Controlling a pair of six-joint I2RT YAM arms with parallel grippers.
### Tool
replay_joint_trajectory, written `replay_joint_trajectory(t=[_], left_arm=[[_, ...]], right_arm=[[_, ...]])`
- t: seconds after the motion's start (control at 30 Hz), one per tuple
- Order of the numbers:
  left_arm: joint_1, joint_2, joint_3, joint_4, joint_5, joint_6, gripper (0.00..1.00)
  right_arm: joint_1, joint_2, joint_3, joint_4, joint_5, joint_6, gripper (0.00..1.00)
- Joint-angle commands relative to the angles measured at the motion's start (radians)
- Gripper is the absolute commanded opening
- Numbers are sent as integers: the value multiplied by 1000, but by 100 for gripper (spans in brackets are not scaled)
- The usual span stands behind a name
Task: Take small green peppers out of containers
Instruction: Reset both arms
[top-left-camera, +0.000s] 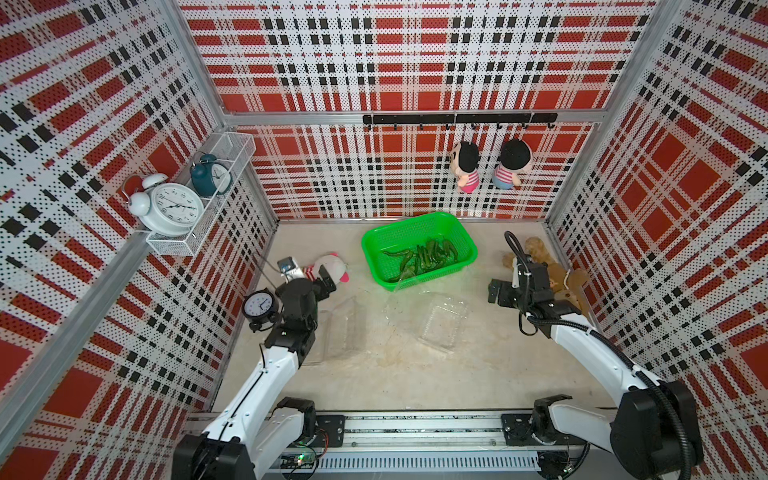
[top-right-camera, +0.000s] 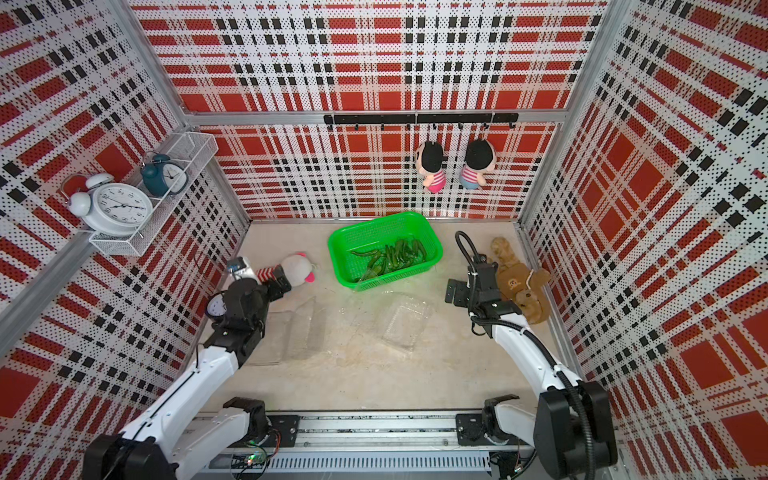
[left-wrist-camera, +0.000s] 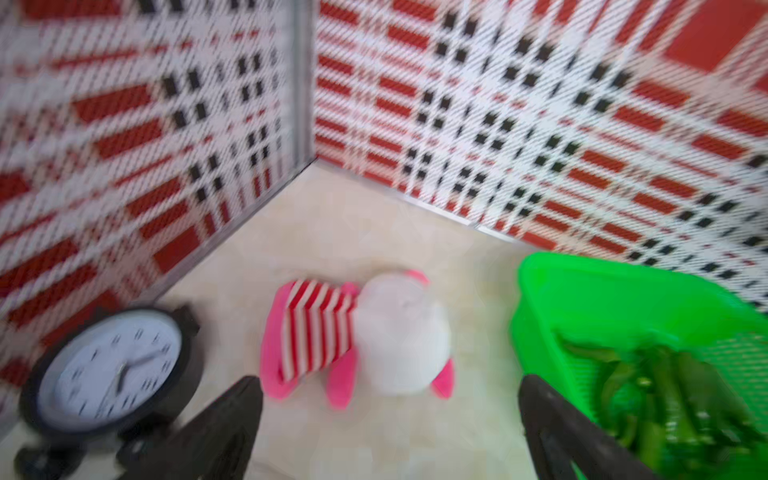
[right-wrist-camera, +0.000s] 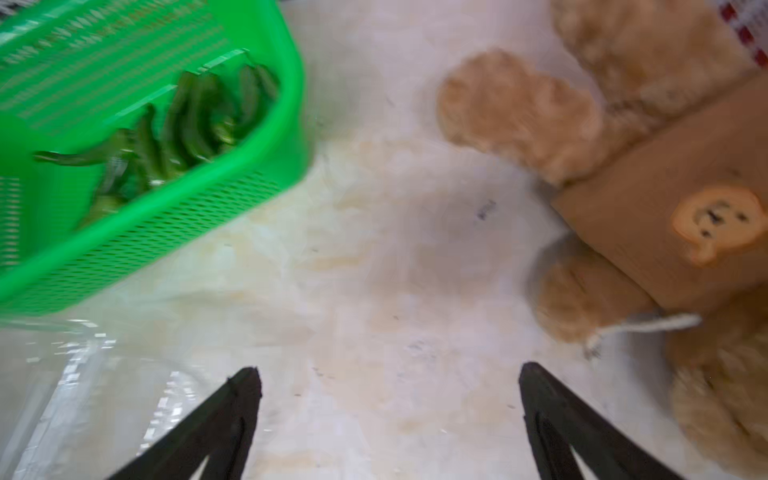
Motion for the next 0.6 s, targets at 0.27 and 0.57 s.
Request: replay_joint_trajectory(t=[0.27, 0.57], left_arm=[[119, 275, -200, 688, -88, 178, 98], [30, 694, -266, 1419, 29, 357, 98]], right_arm=[[-102, -72, -388, 743, 121, -197, 100], [-106, 298, -321, 1196, 169, -205, 100]])
